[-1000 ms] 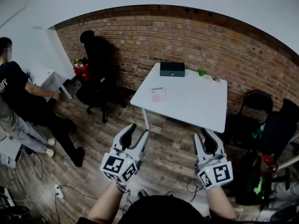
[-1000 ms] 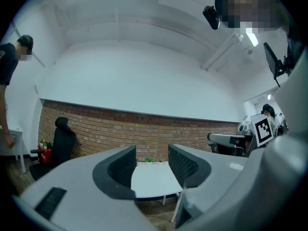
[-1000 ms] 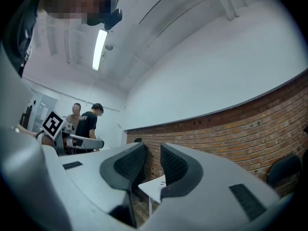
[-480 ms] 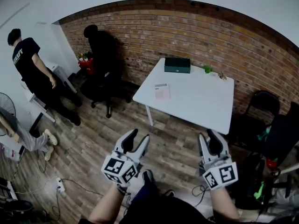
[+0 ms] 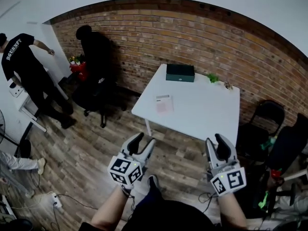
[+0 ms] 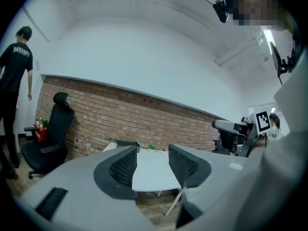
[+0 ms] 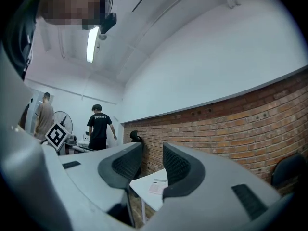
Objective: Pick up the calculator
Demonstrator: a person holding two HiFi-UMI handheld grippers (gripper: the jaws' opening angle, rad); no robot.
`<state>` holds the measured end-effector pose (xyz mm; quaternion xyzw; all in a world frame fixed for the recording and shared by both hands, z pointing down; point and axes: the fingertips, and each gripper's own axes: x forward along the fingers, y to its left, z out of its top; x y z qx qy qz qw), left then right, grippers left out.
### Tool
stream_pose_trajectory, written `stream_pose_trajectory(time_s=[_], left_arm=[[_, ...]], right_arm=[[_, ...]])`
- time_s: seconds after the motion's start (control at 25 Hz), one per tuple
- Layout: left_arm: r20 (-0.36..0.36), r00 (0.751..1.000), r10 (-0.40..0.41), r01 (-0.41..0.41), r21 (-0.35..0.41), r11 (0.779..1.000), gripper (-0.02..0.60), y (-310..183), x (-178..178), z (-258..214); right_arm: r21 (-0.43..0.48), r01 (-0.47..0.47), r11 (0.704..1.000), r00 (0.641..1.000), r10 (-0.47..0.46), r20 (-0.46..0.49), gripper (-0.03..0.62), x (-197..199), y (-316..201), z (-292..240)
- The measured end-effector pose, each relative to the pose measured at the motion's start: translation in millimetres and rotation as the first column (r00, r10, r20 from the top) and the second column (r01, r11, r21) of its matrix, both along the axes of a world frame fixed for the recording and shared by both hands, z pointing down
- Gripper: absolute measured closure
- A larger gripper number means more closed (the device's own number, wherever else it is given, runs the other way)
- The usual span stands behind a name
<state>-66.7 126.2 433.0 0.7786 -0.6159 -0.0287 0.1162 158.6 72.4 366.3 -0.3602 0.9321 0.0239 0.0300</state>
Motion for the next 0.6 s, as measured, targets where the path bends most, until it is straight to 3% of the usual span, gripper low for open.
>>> stream_pose_trajectory(time_s=[0.28,0.6], left_arm=[[-0.046,0.997,0.057,-0.056,0.024,0.998,0.379,-79.4,-71.1,7.2],[-0.104,0.987,0.119,-0.123,-0.034,0.992,0.385,-135.6,-122.5,44.0]], right_arm=[[0.011,-0.055,0.998,0.996,0.056,-0.074,0.453,-73.4,-62.5,0.2],[-0.025,-0.057,0.998,0.992,0.053,-0.117,0.456,-129.9,-106.1,13.7]])
